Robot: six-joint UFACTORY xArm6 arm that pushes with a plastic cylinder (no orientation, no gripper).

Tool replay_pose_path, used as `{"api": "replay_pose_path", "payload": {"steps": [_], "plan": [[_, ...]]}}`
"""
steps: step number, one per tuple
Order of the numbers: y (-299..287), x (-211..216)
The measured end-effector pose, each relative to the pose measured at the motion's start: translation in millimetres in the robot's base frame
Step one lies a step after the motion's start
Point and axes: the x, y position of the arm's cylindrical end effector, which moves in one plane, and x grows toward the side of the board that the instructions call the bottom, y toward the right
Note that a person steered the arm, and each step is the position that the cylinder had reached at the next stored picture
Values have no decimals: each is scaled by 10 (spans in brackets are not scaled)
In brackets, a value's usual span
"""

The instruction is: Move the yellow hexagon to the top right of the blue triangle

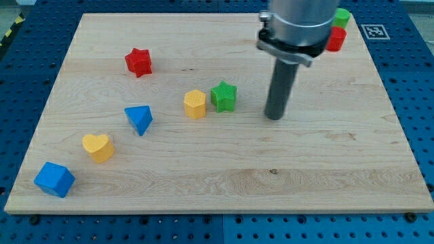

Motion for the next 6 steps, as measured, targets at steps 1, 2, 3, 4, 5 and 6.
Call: {"api": "replay_pose_path", "payload": {"steps": [1, 2, 3, 4, 5, 6], "plan": [[-613, 0], [-837, 13], [-1170, 13], [-1320, 13], [-1208, 132], [-863, 233]]}}
